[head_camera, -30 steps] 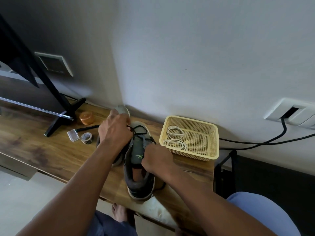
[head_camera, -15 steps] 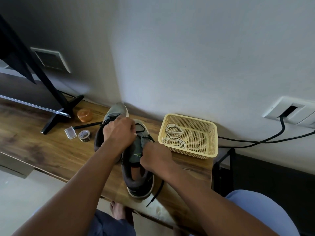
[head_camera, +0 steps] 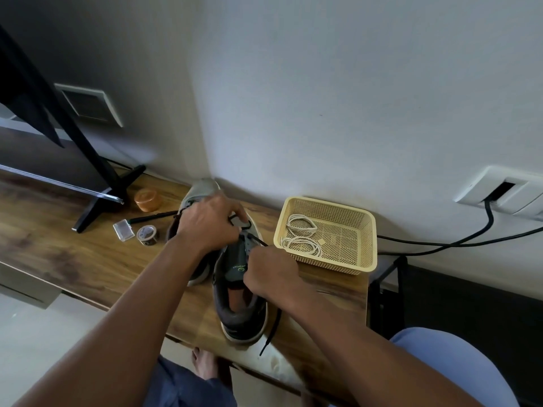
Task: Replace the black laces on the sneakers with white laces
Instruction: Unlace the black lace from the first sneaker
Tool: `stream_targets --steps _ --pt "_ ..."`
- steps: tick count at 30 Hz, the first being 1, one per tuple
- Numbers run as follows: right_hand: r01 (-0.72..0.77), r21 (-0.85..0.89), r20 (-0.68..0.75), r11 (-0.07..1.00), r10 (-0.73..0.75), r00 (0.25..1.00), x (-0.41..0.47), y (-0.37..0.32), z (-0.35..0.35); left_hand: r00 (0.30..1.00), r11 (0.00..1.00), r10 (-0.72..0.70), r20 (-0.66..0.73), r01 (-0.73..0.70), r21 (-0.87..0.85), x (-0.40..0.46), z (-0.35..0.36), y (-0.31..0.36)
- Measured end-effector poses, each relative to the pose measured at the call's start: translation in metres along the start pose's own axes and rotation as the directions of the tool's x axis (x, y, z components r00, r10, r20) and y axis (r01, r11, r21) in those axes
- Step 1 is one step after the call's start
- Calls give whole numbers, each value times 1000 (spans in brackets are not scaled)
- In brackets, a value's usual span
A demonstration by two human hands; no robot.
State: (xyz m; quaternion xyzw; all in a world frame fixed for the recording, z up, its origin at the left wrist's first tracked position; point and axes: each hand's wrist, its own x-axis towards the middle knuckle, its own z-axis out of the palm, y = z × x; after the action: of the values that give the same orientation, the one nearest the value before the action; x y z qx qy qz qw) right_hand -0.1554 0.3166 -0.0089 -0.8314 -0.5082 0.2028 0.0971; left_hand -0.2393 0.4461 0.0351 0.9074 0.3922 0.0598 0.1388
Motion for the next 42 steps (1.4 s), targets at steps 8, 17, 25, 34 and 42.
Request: stream_targets --steps 8,17,25,34,42 --pt "-8 12 12 1000 8 1000 -1 1 -1 991 986 -126 -44 130 108 2 20 -4" --pt "-22 10 22 1000 22 1000 0 1 -1 997 990 -79 15 76 114 3 19 -2" --pt "-21 12 14 1000 21 1000 -1 -2 -1 986 986 -157 -60 160 42 4 25 -9" --pt "18 -12 10 1000 -18 1000 -3 -4 -3 804 912 -407 -434 388 -136 9 6 -19" --pt "18 9 13 1000 -18 1000 -4 1 -2 939 964 -251 -237 220 -150 7 -8 -24"
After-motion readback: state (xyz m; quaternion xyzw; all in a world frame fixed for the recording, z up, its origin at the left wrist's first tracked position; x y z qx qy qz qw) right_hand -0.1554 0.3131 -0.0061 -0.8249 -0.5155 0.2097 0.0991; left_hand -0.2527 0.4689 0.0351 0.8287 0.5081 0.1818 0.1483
